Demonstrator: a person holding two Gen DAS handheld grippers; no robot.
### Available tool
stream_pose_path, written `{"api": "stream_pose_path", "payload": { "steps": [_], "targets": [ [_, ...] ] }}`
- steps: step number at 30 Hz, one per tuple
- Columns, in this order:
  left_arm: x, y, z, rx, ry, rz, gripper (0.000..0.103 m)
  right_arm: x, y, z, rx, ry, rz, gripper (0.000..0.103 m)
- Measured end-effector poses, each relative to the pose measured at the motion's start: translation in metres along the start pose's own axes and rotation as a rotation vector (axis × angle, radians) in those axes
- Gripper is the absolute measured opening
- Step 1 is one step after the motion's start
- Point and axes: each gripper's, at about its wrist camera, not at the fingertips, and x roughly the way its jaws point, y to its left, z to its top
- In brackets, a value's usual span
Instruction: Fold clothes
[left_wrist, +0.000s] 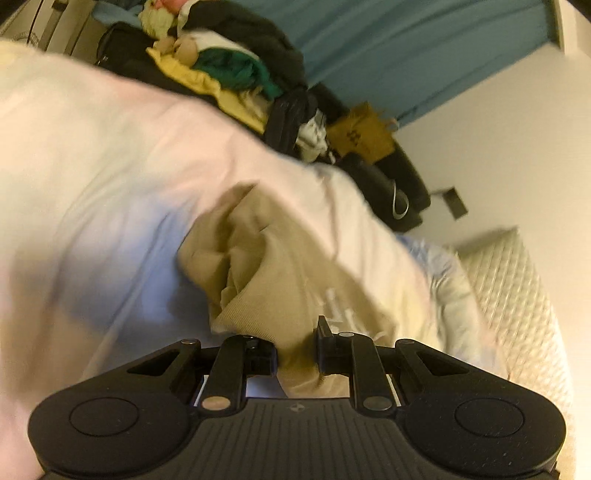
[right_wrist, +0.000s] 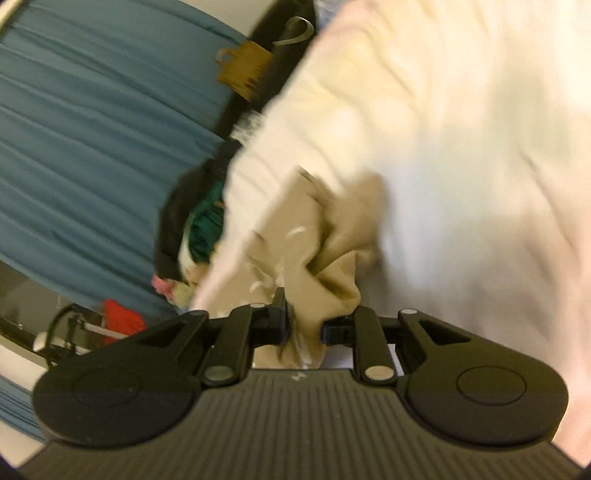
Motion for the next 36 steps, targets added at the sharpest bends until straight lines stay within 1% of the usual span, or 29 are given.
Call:
{"api": "stream_pose_path", "payload": {
  "steps": [1, 3, 4, 5, 8, 9, 11, 12, 14, 18, 21, 23, 24, 25, 26, 27, 28, 30, 34, 36],
  "targets": [
    [0.001, 0.007, -0.006, 0.011, 0.010, 0.011, 0.021, -0.001, -0.008, -0.007, 0.001, 0.009, -0.014, 0.020],
    [0.003, 0.019, -0.013, 0.041, 0.025, 0.038, 0.027, 0.001, -0.018, -0.019, 0.003, 0.030, -0.042, 0.020],
    [0.004, 0.021, -0.015, 0.057, 0.034, 0.051, 0.031, 0.001, -0.022, -0.022, 0.018, 0.039, -0.046, 0.022],
    [0.003, 0.022, -0.017, 0.074, 0.043, 0.061, 0.035, -0.001, -0.021, -0.022, 0.028, 0.049, -0.052, 0.023],
    [-0.010, 0.012, -0.020, 0.144, 0.054, 0.108, 0.038, -0.011, -0.012, -0.019, 0.032, 0.081, -0.088, 0.024],
    [-0.018, 0.005, -0.021, 0.173, 0.055, 0.123, 0.039, -0.017, -0.004, -0.019, 0.013, 0.089, -0.109, 0.024],
    [-0.037, -0.013, -0.023, 0.218, 0.053, 0.148, 0.046, -0.035, 0.012, -0.018, -0.036, 0.103, -0.132, 0.024],
    [-0.049, -0.024, -0.023, 0.238, 0.046, 0.151, 0.048, -0.046, 0.019, -0.017, -0.060, 0.108, -0.137, 0.024],
    [-0.077, -0.047, -0.026, 0.278, 0.021, 0.141, 0.054, -0.071, 0.035, -0.020, -0.109, 0.107, -0.115, 0.024],
    [-0.132, -0.093, -0.038, 0.369, -0.028, 0.129, 0.061, -0.121, 0.069, -0.023, -0.224, 0.093, -0.063, 0.024],
    [-0.175, -0.127, -0.051, 0.429, -0.077, 0.124, 0.073, -0.163, 0.091, -0.030, -0.315, 0.061, -0.011, 0.024],
    [-0.204, -0.147, -0.060, 0.475, -0.112, 0.122, 0.085, -0.191, 0.105, -0.035, -0.376, 0.039, 0.024, 0.030],
    [-0.218, -0.155, -0.067, 0.500, -0.124, 0.121, 0.087, -0.205, 0.112, -0.038, -0.406, 0.029, 0.041, 0.041],
    [-0.233, -0.162, -0.073, 0.524, -0.137, 0.123, 0.092, -0.218, 0.119, -0.040, -0.436, 0.018, 0.058, 0.064],
    [-0.247, -0.169, -0.081, 0.548, -0.157, 0.132, 0.100, -0.232, 0.126, -0.043, -0.466, 0.007, 0.076, 0.076],
    [-0.261, -0.176, -0.089, 0.573, -0.182, 0.143, 0.103, -0.246, 0.132, -0.046, -0.497, -0.006, 0.090, 0.094],
    [-0.276, -0.181, -0.098, 0.599, -0.210, 0.151, 0.103, -0.259, 0.136, -0.051, -0.530, -0.023, 0.098, 0.091],
    [-0.302, -0.188, -0.118, 0.651, -0.264, 0.161, 0.103, -0.283, 0.142, -0.061, -0.592, -0.056, 0.111, 0.091],
    [-0.339, -0.195, -0.155, 0.730, -0.324, 0.188, 0.103, -0.317, 0.146, -0.082, -0.665, -0.104, 0.109, 0.091],
    [-0.355, -0.192, -0.169, 0.728, -0.348, 0.183, 0.103, -0.329, 0.143, -0.092, -0.692, -0.132, 0.111, 0.091]
  ]
}}
